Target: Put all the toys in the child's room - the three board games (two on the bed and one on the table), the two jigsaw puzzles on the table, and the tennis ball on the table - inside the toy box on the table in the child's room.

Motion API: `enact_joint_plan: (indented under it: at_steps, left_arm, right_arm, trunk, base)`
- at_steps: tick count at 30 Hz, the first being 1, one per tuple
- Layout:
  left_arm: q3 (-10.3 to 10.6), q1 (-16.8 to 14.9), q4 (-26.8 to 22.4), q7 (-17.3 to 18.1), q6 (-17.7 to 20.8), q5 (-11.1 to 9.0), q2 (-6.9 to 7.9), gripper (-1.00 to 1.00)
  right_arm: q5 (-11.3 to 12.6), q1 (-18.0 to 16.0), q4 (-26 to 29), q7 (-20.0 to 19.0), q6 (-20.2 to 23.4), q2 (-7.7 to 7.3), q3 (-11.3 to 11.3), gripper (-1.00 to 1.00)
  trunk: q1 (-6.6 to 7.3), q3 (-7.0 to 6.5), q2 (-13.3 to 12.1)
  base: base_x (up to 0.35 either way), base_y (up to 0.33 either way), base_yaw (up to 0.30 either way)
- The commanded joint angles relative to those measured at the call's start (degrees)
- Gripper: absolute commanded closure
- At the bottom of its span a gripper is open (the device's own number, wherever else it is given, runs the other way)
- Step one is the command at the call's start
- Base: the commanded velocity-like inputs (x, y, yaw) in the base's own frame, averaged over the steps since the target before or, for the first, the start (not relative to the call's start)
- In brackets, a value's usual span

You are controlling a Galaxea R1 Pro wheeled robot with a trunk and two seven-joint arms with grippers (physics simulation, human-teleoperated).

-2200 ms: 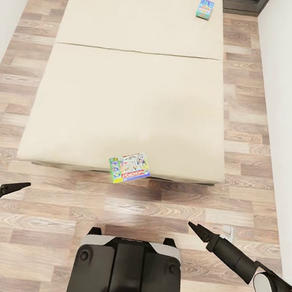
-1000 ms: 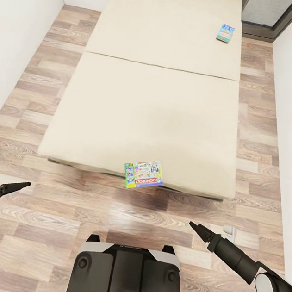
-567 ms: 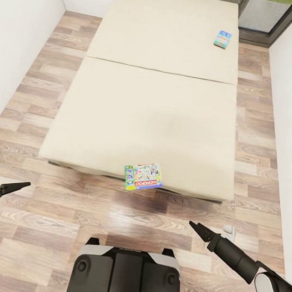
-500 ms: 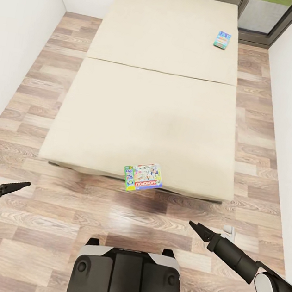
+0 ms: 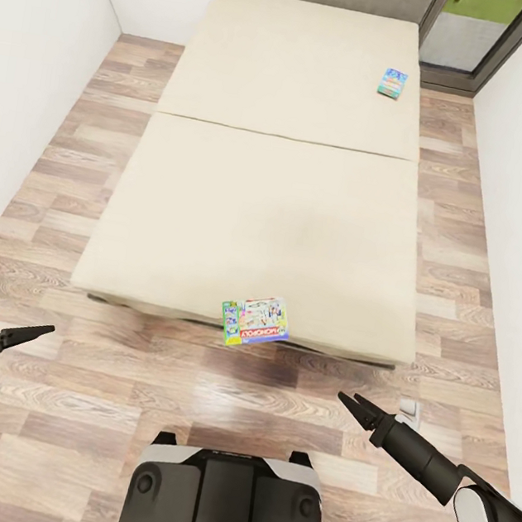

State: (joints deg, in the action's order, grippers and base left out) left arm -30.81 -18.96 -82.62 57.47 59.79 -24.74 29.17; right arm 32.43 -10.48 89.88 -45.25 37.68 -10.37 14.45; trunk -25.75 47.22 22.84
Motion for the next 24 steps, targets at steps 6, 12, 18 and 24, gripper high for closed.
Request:
enact_joint_plan:
  at_steps: [6,12,18,24]
  left_arm:
    - [-0.04,-0.03,0.0,0.35,0.21,0.13,0.01,-1.0]
    - [0.03,-0.03,0.0,0.42,0.21,0.13,0.01,-1.0]
    - [0.05,-0.03,0.0,0.4,0.21,0.13,0.0,-1.0]
    - [0.05,-0.03,0.0,0.42,0.21,0.13,0.0,-1.0]
  right_arm:
    - [0.26,-0.01,0.02,0.0,0.31,0.01,0.04,-1.0]
    - [0.26,-0.05,0.03,0.13,0.29,0.07,-0.03,-1.0]
    - [0.26,-0.05,0.01,0.32,0.29,0.08,-0.04,-1.0]
    - [0.26,-0.05,0.02,0.41,0.29,0.08,-0.04,-1.0]
  trunk:
    - [-0.04,-0.52,0.08]
    - [-0.04,-1.09,0.08]
    - [-0.04,-1.66,0.08]
    - [-0.04,-2.24,0.08]
  base:
    - [0.0,0.0,0.0]
    - [0.0,0.0,0.0]
    - [0.0,0.0,0.0]
    - [0.0,0.0,0.0]
